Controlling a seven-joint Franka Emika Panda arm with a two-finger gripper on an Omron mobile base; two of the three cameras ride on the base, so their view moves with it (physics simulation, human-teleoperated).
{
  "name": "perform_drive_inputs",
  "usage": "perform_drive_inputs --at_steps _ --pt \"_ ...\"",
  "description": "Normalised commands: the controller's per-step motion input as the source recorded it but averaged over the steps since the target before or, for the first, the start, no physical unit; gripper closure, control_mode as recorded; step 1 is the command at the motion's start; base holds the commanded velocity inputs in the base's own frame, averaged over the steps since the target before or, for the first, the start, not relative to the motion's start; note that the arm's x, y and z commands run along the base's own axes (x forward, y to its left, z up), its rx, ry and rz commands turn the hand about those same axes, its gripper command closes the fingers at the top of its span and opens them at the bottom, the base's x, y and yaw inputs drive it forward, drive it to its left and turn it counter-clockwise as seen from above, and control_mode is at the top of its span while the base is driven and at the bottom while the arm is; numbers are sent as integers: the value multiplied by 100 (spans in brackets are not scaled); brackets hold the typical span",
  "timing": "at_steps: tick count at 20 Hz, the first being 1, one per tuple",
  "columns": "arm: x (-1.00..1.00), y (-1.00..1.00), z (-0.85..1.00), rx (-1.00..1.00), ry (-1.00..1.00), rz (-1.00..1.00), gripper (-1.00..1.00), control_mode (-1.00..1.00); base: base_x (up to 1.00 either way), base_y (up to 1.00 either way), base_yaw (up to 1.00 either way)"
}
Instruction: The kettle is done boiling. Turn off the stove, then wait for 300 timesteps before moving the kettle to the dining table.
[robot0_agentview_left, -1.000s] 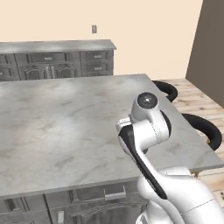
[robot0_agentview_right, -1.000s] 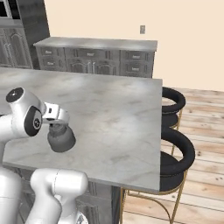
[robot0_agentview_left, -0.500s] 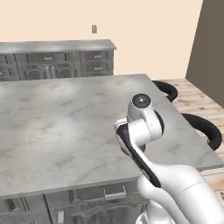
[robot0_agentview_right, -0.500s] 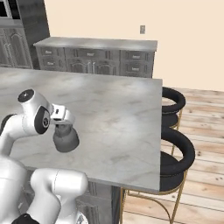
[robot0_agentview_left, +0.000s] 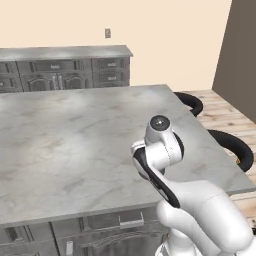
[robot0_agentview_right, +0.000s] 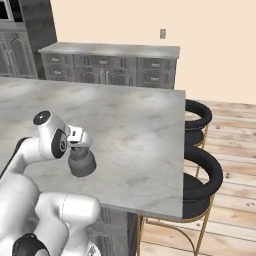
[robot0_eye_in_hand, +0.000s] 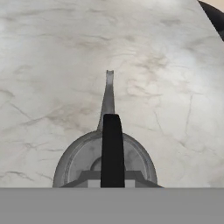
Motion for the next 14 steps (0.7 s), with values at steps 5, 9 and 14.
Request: perform_drive_inputs --at_steps 5,9,14 --pt "29 -12 -33 0 0 0 100 -100 0 0 0" --pt "28 -15 -29 0 0 1 100 -100 0 0 0" --pt "27 -15 -27 0 0 1 100 -100 0 0 0"
